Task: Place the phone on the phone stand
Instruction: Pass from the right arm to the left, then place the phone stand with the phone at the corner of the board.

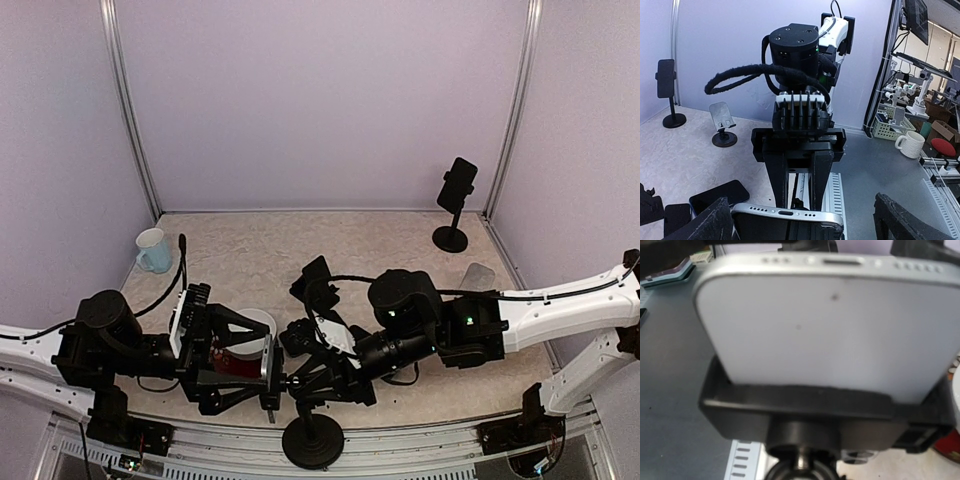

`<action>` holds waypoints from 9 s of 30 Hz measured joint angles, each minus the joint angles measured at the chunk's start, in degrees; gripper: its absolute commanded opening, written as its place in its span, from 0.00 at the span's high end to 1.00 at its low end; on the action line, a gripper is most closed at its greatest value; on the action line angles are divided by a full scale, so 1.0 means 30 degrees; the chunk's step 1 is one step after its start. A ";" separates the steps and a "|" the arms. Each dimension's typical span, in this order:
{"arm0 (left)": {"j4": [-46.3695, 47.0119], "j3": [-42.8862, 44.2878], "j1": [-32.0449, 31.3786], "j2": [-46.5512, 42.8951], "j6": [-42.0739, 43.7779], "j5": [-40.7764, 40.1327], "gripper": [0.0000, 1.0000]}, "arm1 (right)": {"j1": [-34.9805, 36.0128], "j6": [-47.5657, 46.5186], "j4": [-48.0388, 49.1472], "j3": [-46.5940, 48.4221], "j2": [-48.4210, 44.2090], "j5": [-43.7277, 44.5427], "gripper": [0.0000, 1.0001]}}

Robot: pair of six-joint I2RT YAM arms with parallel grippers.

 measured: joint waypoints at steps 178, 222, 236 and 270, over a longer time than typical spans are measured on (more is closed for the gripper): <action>-0.7679 0.4393 1.8957 0.2761 -0.3293 -1.7354 0.48 | -0.5173 0.5472 0.0678 -0.5042 -0.7992 1.0178 0.00; -0.3592 0.3322 1.7573 0.3920 -0.2506 -2.2127 0.50 | -0.5610 0.5705 0.1370 -0.6601 -0.7737 0.9005 0.00; -0.0255 0.1545 1.7398 0.3920 -0.1027 -2.4101 0.50 | -0.5668 0.5858 0.1537 -0.6608 -0.7745 0.8867 0.00; 0.0794 0.1027 1.5650 0.2725 -0.2521 -2.4757 0.01 | -0.5799 0.5982 0.1566 -0.6776 -0.7388 0.8357 0.00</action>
